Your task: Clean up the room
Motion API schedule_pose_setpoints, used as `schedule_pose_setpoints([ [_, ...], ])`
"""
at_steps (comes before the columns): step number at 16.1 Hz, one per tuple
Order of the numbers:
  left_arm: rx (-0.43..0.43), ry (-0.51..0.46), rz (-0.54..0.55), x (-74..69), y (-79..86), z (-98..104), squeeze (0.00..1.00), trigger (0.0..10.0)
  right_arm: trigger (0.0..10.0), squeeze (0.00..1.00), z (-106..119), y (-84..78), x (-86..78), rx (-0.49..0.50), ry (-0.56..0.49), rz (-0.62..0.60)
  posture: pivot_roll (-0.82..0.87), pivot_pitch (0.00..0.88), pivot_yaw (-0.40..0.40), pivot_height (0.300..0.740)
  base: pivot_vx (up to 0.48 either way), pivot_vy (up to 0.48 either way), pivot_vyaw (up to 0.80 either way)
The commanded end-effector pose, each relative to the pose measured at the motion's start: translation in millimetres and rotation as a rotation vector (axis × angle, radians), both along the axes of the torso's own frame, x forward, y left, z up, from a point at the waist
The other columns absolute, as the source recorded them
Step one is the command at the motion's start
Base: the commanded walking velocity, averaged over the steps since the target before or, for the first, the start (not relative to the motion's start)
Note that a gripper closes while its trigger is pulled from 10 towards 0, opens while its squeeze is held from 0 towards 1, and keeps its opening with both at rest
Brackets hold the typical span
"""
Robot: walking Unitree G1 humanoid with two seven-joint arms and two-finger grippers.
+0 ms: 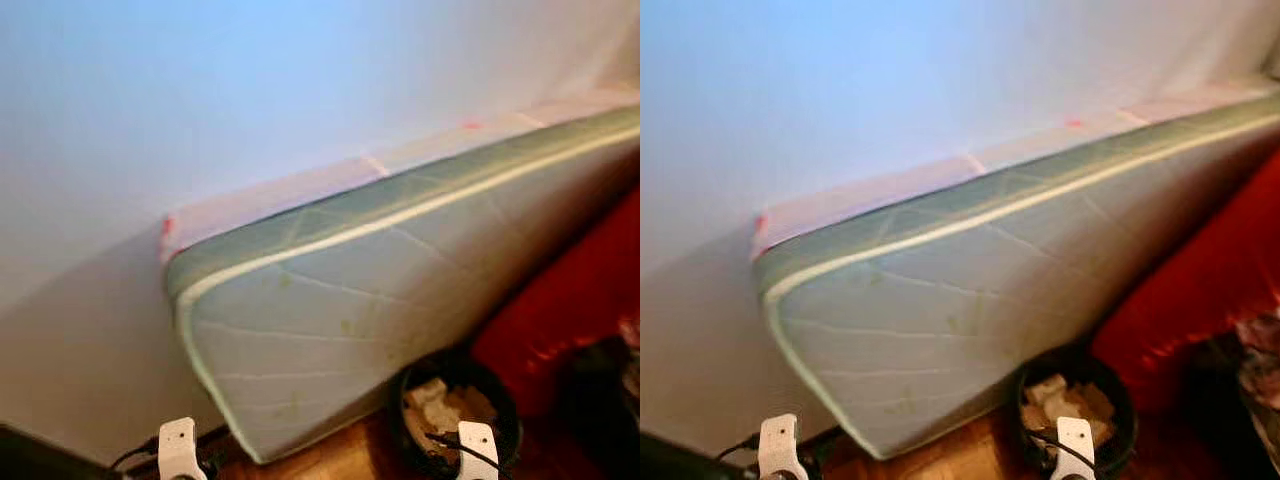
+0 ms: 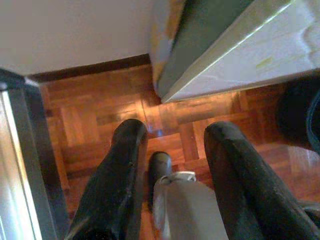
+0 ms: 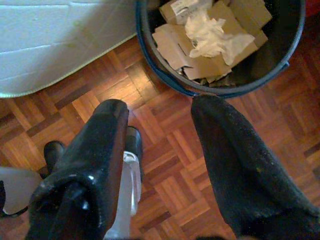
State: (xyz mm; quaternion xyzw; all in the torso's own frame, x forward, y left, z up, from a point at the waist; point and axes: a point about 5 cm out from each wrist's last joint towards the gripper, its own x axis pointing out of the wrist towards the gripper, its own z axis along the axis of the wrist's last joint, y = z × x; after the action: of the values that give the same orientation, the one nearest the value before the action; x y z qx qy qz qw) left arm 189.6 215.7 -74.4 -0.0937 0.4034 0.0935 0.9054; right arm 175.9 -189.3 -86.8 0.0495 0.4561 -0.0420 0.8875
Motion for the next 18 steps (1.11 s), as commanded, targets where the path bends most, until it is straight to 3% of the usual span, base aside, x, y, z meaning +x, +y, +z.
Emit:
schedule_pose_setpoints([
  [1, 0.105, 0.156, -0.027, -49.7, 35.5, -13.2, 0.00, 10.0, 10.0, 0.00, 2.6, -18.6, 1.2, -0.005, 0.034, -0.045, 0.04, 0.000, 0.012, 0.740, 0.000, 0.000, 0.00],
  [9, 0.108, 0.152, -0.036, -45.7, 32.9, -12.6, 0.00, 10.0, 10.0, 0.00, 2.0, -17.9, 0.4, 0.001, 0.040, -0.049, 0.04, 0.000, 0.014, 0.740, 0.000, 0.000, 0.00],
  [18, 0.110, 0.155, -0.037, -48.2, 34.3, -13.0, 0.00, 10.0, 10.0, 0.00, 1.9, -18.2, 0.2, -0.006, 0.051, -0.028, 0.04, 0.000, 0.013, 0.740, 0.000, 0.000, -0.80],
])
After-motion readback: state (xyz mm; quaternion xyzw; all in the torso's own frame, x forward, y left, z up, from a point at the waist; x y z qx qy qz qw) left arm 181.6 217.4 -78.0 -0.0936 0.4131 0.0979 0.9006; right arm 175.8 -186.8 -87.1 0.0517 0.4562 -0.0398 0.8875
